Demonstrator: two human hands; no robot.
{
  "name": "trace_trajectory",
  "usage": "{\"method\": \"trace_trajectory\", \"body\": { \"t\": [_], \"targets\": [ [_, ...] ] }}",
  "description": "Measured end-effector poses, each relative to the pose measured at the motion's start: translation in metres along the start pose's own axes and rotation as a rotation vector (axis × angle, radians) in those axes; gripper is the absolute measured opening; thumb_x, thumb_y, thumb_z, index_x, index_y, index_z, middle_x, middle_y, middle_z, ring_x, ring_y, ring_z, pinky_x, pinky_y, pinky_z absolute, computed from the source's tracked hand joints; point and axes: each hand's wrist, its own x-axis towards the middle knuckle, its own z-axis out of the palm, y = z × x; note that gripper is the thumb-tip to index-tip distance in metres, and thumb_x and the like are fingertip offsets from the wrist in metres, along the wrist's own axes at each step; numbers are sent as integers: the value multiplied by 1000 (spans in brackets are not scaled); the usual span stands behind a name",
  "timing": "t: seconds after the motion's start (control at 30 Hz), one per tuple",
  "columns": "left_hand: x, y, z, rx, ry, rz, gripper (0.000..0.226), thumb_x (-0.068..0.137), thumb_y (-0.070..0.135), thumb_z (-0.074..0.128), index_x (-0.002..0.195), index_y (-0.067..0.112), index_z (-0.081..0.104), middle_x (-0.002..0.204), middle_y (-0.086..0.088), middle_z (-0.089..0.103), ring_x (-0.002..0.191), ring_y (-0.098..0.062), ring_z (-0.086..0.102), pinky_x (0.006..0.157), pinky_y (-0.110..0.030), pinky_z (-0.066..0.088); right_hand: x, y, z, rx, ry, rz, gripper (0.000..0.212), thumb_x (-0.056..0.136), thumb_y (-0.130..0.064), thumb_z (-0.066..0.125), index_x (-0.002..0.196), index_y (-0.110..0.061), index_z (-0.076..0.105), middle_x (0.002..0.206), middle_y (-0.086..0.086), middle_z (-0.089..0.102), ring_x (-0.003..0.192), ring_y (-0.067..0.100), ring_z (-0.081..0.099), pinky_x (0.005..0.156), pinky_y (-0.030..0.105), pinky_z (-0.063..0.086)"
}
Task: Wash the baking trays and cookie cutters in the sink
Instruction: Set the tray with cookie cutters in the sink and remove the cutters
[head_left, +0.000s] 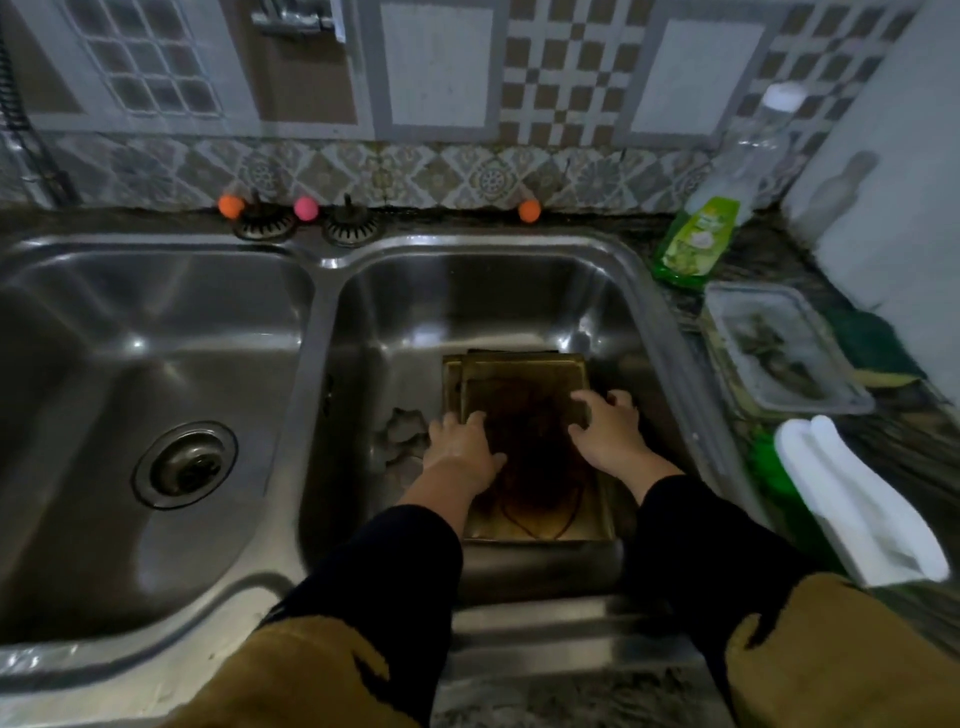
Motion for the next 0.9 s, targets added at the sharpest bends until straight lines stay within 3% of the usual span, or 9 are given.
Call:
{"method": "trace_trajectory", "body": {
  "t": [0.2,0.33,0.43,0.57,0.73,0.83,0.9],
  "targets": [
    [8,-2,10,-57,-9,-56,70,94,43,55,151,19,22,152,-16,23,140,-35,23,113,-44,29,-3,6,13,172,-41,40,51,99,-22,45,148,-23,30,152,7,22,132,29,39,104,36,38],
    [9,-7,9,-266,103,-53,67,96,39,53,152,18,22,152,-11,25,137,-30,33,113,-41,32,-6,-1,14,163,99,18,51,101,-21,41,150,-22,26,156,2,19,138,25,32,111,42,34],
    [3,-6,1,-522,179,28,64,98,30,50,153,28,18,149,-4,25,130,-26,42,107,-39,38,-9,-11,5,230,182,-13,49,101,-21,40,149,-22,28,156,1,20,139,24,31,113,41,31],
    [-8,-1,-16,-789,294,183,59,99,21,46,148,41,22,140,2,46,128,-20,46,106,-45,38,-15,-26,-18,334,201,-36,47,101,-24,41,147,-22,33,157,2,22,142,22,26,114,37,27],
    [-18,4,-29,-933,357,228,52,103,21,37,150,38,24,143,1,47,130,-18,46,110,-48,36,-40,-37,-46,396,178,-85,45,101,-24,43,145,-24,36,154,1,30,141,20,29,111,35,29],
    [-20,12,-36,-964,392,230,53,103,21,36,151,37,20,150,1,39,136,-19,39,114,-44,30,-60,-33,-68,292,144,-141,43,100,-25,45,143,-26,40,149,-1,38,136,20,37,105,32,35],
    [-22,17,-38,-951,399,233,54,104,22,35,152,39,16,151,1,37,136,-20,38,114,-45,30,-75,-22,-84,108,248,-175,36,98,-27,48,134,-28,50,139,1,49,127,22,46,101,34,41]
  ]
}}
